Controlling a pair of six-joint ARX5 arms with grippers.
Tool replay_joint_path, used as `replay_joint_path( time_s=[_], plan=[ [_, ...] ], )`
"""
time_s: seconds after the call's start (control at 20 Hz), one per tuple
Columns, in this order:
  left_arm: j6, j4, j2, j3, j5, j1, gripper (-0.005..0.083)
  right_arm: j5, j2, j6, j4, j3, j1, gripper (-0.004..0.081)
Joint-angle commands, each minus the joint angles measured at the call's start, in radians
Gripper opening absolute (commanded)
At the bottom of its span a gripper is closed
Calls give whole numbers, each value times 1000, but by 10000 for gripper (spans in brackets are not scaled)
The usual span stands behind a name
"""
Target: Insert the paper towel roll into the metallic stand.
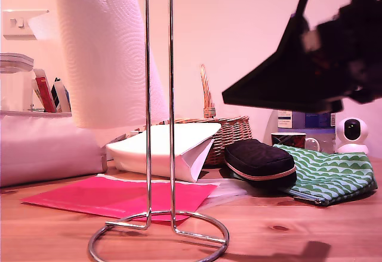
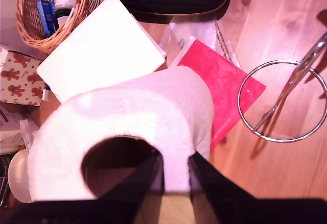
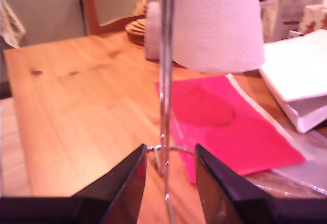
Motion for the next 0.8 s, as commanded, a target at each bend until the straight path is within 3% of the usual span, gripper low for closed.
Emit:
replay_joint_path(
  time_s=[0.0,0.35,0.75],
  plan=[
    [-10,-2,-8,45,5,1,-24,-2,67,1,97,-5,6,262],
    [-13,-32,-8,147,16,1,-24,-17,431,31,454,8,13,263],
    [-28,-34,-8,235,17,1,-24,-32,719,31,568,138,43,262]
  ],
)
